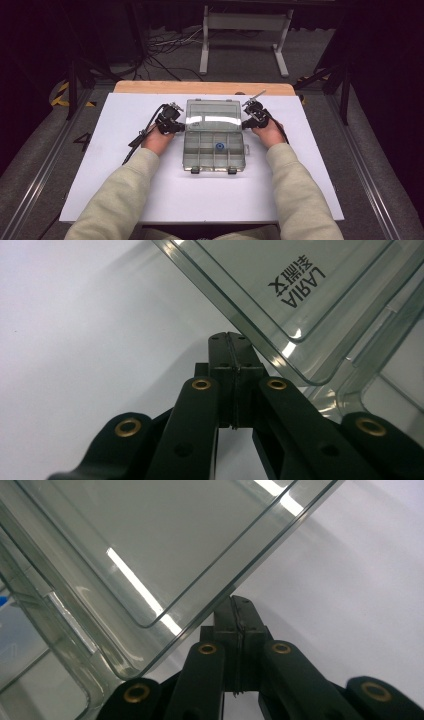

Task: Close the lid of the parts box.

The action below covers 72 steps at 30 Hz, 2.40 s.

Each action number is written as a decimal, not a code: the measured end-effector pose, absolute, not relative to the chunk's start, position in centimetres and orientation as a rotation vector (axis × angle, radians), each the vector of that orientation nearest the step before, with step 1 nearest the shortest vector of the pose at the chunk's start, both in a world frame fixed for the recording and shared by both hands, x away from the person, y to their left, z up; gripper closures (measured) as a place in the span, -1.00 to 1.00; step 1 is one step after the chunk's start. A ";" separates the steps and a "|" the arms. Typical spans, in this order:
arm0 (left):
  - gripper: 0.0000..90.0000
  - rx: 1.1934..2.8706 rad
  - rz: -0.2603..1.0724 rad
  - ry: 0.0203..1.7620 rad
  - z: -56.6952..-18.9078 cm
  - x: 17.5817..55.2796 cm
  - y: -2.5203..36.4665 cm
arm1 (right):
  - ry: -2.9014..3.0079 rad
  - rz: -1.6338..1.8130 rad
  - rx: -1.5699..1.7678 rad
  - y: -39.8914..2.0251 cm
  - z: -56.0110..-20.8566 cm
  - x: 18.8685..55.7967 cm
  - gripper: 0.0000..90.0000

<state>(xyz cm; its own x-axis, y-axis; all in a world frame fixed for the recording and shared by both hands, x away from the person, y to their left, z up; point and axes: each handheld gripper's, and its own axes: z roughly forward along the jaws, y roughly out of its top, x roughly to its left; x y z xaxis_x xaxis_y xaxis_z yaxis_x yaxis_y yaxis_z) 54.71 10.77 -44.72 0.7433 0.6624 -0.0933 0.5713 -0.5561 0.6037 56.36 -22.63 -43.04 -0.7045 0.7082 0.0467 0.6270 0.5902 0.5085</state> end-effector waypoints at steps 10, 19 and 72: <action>0.99 2.327 0.225 0.918 -44.6 54.6 10.6 | 2.635 0.759 1.110 -22.6 -43.0 56.3 1.00; 0.99 2.286 0.254 0.923 -44.0 54.6 11.0 | 2.594 0.802 1.102 -22.9 -42.5 56.3 1.00; 0.99 2.150 0.325 0.811 -39.9 51.3 12.0 | 2.423 1.027 0.920 -23.2 -36.3 52.5 1.00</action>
<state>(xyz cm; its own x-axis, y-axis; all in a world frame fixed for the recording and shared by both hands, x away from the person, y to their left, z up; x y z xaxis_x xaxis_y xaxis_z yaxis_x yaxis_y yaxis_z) 51.30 12.02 -39.90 0.7615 0.6470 -0.0378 0.4422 -0.4761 0.7601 52.48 -23.15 -36.32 -0.7269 0.6835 -0.0662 0.4279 0.5262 0.7349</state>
